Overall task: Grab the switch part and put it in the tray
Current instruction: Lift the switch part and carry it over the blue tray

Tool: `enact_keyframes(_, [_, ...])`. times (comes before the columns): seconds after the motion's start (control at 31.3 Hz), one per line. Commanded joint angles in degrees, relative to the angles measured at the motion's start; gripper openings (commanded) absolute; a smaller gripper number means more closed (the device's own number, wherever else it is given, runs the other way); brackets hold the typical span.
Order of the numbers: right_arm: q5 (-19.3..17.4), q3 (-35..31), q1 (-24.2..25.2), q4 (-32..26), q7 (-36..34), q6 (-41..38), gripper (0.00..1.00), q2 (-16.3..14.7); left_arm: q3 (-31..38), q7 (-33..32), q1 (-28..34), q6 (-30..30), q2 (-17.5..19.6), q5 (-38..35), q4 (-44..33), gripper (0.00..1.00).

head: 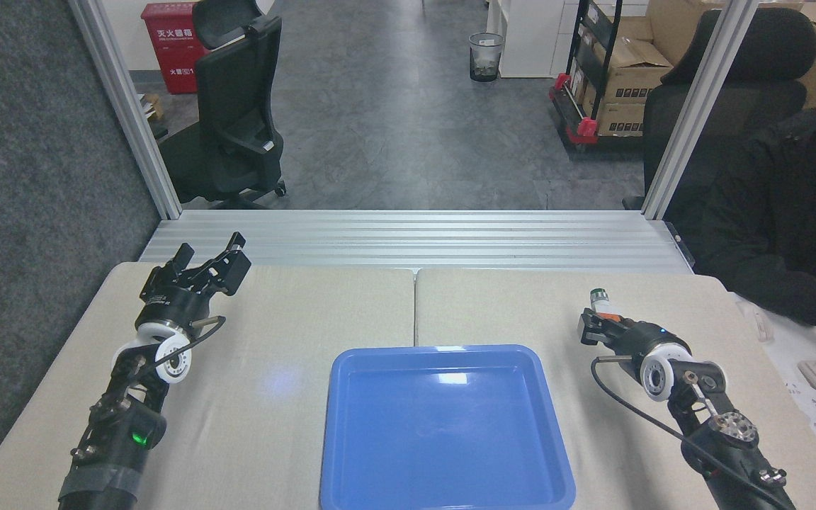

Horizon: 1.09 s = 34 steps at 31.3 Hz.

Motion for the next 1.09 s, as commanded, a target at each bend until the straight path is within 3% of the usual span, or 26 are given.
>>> enact_keyframes(0.0, [0.7, 15.0, 2.4, -5.1, 1.1, 0.6, 0.00, 4.6, -1.3, 0.0, 0.0, 0.0, 0.0, 0.0, 0.0, 1.00])
enact_keyframes(0.26, [0.8, 16.5, 4.3, -12.8, 2.7, 0.7, 0.00, 4.4, -1.3, 0.0, 0.0, 0.1, 0.0, 0.0, 0.0, 1.00])
enact_keyframes(1.06, [0.7, 16.3, 7.6, -14.7, 5.2, 0.9, 0.00, 5.2, -1.3, 0.0, 0.0, 0.0, 0.0, 0.0, 0.0, 1.00])
